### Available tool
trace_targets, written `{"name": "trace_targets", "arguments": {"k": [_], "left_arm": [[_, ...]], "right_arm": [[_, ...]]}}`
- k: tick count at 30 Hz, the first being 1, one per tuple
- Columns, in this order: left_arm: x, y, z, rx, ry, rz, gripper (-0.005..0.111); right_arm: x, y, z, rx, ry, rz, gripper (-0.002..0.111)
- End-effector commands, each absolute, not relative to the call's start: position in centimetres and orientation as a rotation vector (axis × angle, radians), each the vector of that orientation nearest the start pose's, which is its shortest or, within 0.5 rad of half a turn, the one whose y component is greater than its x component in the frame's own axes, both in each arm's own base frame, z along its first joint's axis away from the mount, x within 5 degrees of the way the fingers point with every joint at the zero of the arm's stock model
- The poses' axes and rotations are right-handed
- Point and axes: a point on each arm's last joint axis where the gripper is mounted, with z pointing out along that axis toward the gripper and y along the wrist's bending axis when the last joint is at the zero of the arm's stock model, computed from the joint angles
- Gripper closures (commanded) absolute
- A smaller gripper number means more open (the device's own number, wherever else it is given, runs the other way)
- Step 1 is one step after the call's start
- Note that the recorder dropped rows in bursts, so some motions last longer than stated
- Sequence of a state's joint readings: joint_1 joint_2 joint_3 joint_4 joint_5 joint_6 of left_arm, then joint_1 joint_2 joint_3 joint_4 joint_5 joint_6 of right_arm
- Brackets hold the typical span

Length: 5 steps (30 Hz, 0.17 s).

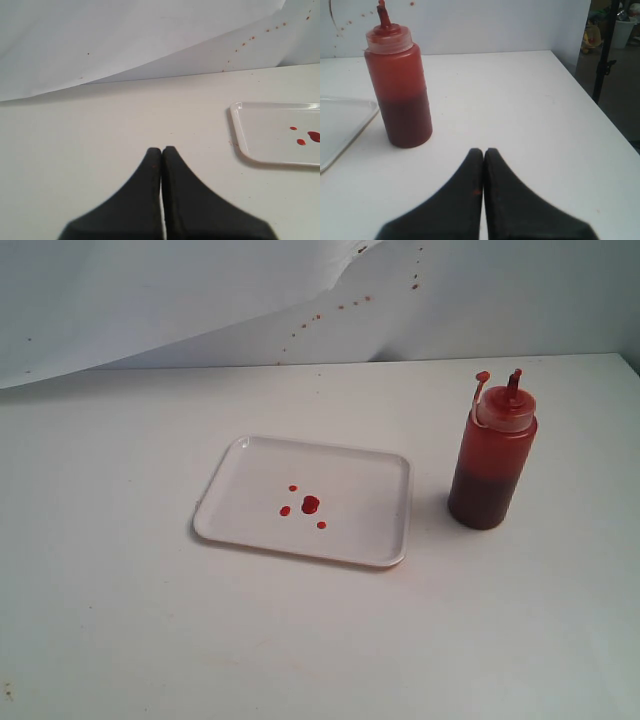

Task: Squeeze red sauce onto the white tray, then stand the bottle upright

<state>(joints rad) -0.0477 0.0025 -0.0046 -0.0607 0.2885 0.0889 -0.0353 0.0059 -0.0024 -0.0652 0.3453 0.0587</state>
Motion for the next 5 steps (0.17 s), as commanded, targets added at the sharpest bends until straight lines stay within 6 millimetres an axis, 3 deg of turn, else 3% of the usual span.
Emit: {"name": "trace_targets", "arguments": {"k": [1, 5], "left_arm": [[5.46, -0.42, 18.78, 0.080, 1.762, -0.030, 0.107], [5.46, -0.42, 18.78, 0.080, 1.762, -0.030, 0.107]], "right_arm": [[5.34, -0.36, 18.24, 0.041, 1.825, -0.044, 0.108], [5.34, -0.35, 18.24, 0.044, 1.825, -0.040, 0.108]]}}
